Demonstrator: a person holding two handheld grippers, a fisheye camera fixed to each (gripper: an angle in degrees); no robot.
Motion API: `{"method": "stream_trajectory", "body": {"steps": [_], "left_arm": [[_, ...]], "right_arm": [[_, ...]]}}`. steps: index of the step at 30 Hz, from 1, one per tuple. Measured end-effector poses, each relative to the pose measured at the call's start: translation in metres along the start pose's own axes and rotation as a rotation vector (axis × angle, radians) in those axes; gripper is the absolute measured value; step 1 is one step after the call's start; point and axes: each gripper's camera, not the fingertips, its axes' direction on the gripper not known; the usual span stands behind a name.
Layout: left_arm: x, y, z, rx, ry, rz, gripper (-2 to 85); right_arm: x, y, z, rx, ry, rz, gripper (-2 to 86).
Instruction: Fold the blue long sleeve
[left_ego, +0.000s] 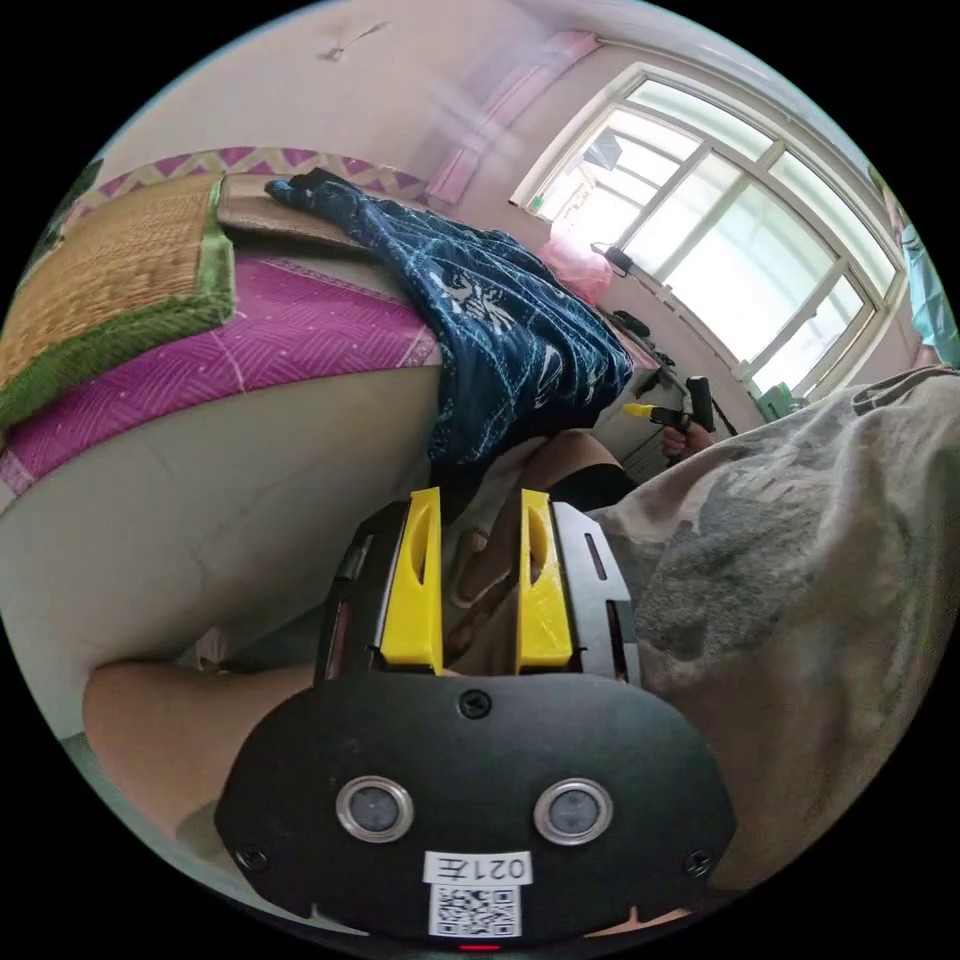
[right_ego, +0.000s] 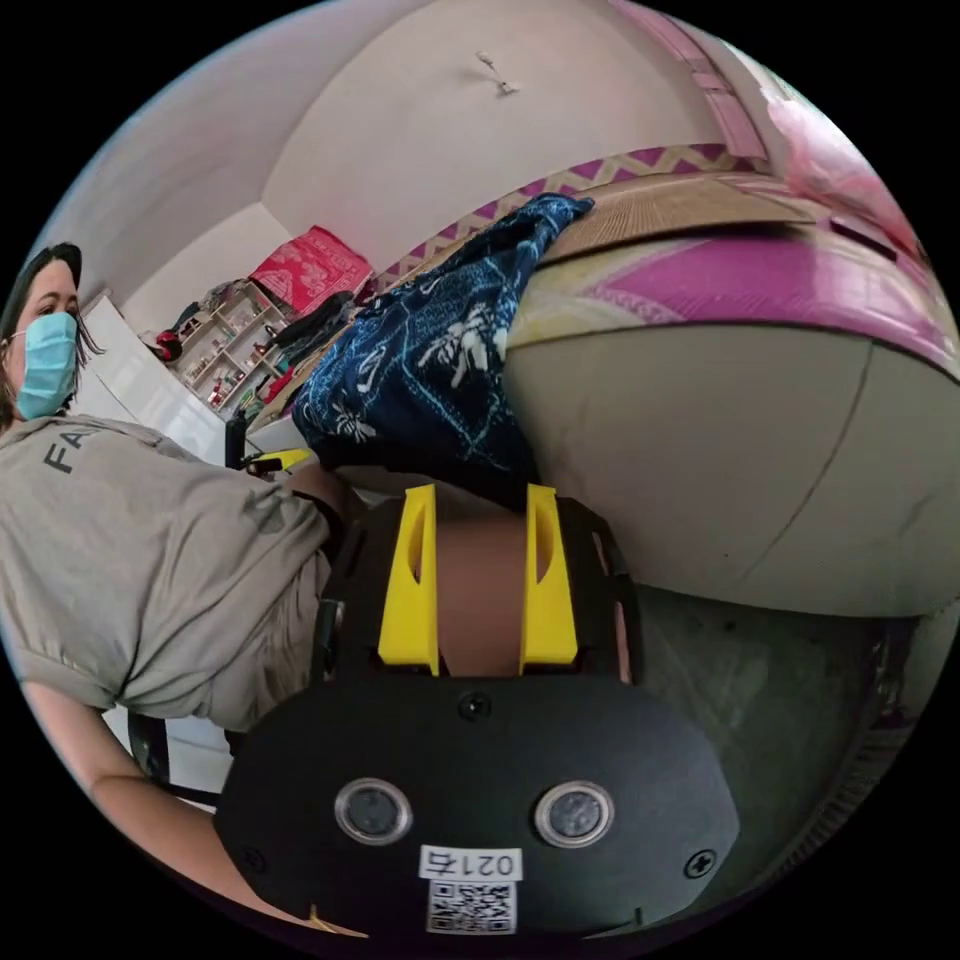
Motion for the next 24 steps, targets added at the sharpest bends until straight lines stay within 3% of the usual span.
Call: {"method": "stream_trajectory", "body": {"steps": [9, 14, 19, 24], "left_arm": [[0.022, 0.004, 0.081, -0.06, 0.015, 0.105, 11.8], [0.021, 0.015, 0.112, -0.108, 0.024, 0.074, 0.0], [0.048, 0.031, 0.091, -0.135, 0.18, 0.131, -0.9], [0.091, 0.0, 0.022, -0.053, 0.263, 0.284, -0.9]], "right_arm": [[0.056, 0.026, 0.036, 0.029, -0.156, -0.036, 8.5], [0.065, 0.059, 0.02, 0.023, -0.183, -0.024, 0.1], [0.032, 0.092, -0.03, -0.009, -0.252, -0.117, -0.8], [-0.01, 0.083, -0.116, 0.159, -0.294, -0.255, -0.9]]}}
